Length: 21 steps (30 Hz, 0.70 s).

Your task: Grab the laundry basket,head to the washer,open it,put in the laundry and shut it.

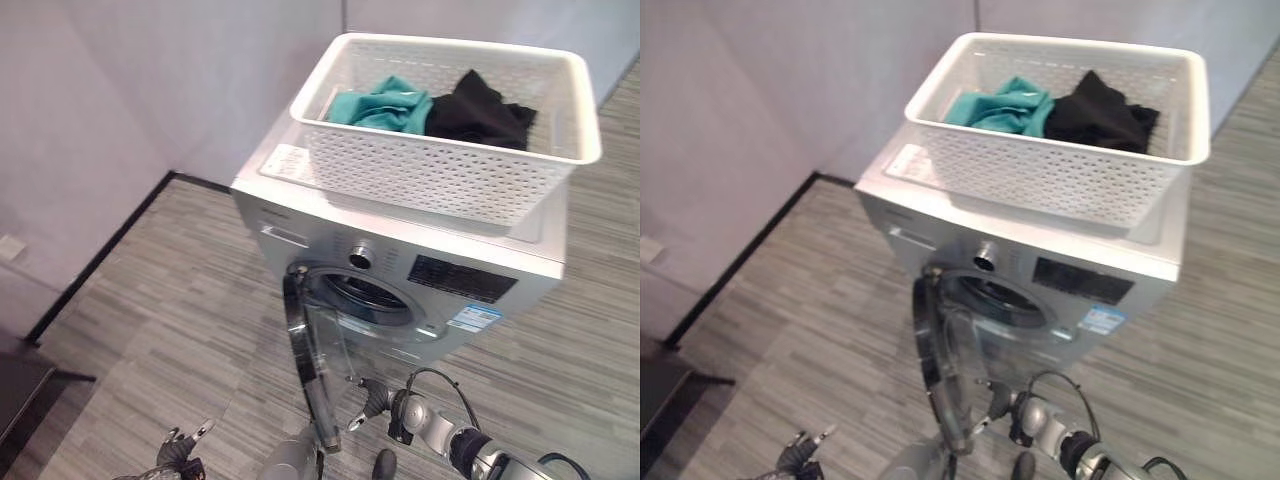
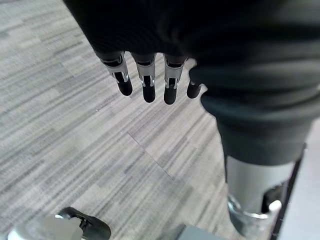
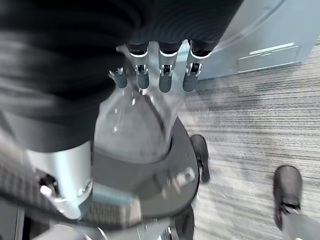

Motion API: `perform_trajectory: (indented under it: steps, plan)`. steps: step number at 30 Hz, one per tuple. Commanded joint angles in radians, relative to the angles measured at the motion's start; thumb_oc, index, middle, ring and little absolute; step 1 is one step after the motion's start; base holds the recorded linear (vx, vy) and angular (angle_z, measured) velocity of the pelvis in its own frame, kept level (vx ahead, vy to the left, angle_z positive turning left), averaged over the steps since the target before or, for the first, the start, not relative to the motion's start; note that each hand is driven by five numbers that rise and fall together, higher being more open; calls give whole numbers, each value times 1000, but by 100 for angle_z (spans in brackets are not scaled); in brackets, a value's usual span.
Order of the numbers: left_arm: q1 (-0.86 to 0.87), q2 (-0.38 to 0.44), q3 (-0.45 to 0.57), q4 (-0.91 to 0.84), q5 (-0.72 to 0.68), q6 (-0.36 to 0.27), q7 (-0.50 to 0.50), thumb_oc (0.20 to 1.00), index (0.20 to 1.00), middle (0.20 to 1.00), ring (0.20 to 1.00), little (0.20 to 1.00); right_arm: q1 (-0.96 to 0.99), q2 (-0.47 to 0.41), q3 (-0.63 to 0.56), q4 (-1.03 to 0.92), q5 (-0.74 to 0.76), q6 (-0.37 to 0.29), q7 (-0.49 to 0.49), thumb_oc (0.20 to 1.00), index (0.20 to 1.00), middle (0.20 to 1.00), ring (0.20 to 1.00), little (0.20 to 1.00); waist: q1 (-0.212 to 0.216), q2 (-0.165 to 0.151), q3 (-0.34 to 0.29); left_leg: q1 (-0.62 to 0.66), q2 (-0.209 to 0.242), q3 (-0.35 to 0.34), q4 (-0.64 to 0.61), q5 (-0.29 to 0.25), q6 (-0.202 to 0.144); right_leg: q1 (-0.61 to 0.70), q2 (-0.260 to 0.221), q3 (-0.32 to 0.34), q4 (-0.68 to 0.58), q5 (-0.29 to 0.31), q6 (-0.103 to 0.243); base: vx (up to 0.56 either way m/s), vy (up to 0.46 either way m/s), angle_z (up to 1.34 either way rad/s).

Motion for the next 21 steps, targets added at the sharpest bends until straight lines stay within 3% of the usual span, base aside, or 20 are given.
perform_trajectory:
  steps: [1, 7, 10, 13, 14, 15, 20, 21]
  plan:
    - [-59, 76, -39, -66, -21, -46, -41, 1000, 1000, 1000, 1000, 1000, -70, 55, -23, 2, -12, -21, -52, 1000, 1000, 1000, 1000, 1000, 24, -43, 58, 42, -109, -49, 8, -51, 38, -58, -98, 71, 0, 65, 50, -120, -46, 64]
    - [31, 146, -51, -273, -40, -42, -82, 1000, 1000, 1000, 1000, 1000, -122, 64, -44, 47, -12, -21, -84, 1000, 1000, 1000, 1000, 1000, 58, -20, 55, 14, -120, -96, 8, -27, 29, -54, -89, 21, 0, 55, 47, -70, -37, 50]
    - [104, 234, -26, -474, -56, -42, -101, 1000, 1000, 1000, 1000, 1000, -189, 63, -45, 26, -12, -20, -96, 1000, 1000, 1000, 1000, 1000, 86, 18, 103, -9, -102, -130, 8, -3, 29, -105, -74, -21, 86, 11, 14, -155, -81, 15]
    - [104, 234, -26, -474, -56, -42, -101, 1000, 1000, 1000, 1000, 1000, -189, 63, -45, 27, -12, -20, -96, 1000, 1000, 1000, 1000, 1000, 86, 18, 103, -10, -102, -130, 8, -3, 29, -105, -74, -22, 86, 11, 14, -79, -32, 38]
    - [131, 274, -37, -579, -75, -39, -127, 1000, 1000, 1000, 1000, 1000, -220, 55, -66, 36, 7, -17, -124, 1000, 1000, 1000, 1000, 1000, 98, 43, 130, -50, -111, -154, 8, 37, 8, -129, -73, -68, 81, 10, 3, -138, -119, 18]
    - [141, 310, -45, -650, -95, -37, -151, 1000, 1000, 1000, 1000, 1000, -244, 49, -73, 49, 9, -15, -146, 1000, 1000, 1000, 1000, 1000, 97, 42, 135, -60, -113, -134, 8, 22, -5, -122, -79, -86, 76, -11, 12, -143, -116, 22]
    - [155, 387, -82, -766, -122, -43, -193, 1000, 1000, 1000, 1000, 1000, -300, 72, -84, 75, 36, -20, -179, 1000, 1000, 1000, 1000, 1000, 111, 46, 146, -60, -107, -135, 8, 16, 5, -118, -74, -92, 72, -9, 15, -18, -19, 55]
    - [154, 408, -89, -787, -118, -63, -185, 1000, 1000, 1000, 1000, 1000, -310, 72, -108, 37, 42, -46, -245, 1000, 1000, 1000, 1000, 1000, 111, 53, 150, -65, -103, -135, 8, 33, 17, -128, -72, -97, 75, 14, 15, -59, 70, 4]
